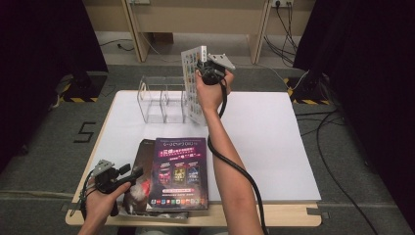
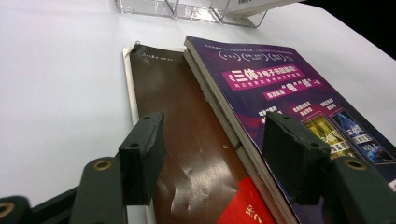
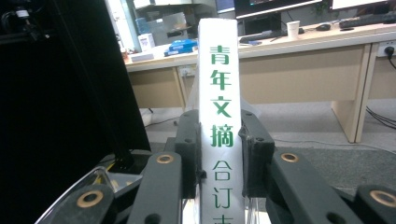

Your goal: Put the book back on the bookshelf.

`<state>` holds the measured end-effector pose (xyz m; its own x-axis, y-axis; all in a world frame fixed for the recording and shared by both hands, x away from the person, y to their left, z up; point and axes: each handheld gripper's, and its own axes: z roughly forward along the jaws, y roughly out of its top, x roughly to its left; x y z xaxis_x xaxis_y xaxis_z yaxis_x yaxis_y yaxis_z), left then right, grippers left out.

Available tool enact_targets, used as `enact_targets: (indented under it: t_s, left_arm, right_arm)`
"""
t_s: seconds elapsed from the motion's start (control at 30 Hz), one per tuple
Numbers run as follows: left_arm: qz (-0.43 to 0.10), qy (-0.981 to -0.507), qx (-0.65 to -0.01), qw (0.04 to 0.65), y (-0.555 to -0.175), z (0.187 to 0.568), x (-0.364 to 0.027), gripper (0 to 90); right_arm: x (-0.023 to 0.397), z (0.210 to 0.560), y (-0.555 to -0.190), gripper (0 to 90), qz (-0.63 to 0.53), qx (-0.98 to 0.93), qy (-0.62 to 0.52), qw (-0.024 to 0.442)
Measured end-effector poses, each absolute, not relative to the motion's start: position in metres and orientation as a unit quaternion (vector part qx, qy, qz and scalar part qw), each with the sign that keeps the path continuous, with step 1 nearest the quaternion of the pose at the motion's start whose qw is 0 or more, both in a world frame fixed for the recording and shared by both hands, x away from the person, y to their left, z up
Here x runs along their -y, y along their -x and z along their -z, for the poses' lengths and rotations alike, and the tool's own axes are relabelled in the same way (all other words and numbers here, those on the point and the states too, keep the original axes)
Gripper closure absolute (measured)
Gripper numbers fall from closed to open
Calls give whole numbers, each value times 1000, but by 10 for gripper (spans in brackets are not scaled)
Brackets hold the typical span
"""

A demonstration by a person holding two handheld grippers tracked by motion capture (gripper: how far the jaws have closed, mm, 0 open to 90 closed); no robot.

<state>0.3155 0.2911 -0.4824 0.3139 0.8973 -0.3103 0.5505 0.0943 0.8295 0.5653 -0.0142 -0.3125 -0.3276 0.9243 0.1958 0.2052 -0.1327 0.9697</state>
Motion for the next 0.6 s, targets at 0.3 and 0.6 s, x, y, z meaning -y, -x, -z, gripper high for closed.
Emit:
enact_targets:
  t_s: [0.3,0.6]
  left_arm:
    - [-180,-647,-559,487,-314,481,-291,382]
    - [-180,-645,-561,487,-314,482,-292,382]
  right_arm:
    - [29,319,-537,721,-562,-611,-471,300]
    - [48,332,-518,716,-557,-637,-453,282]
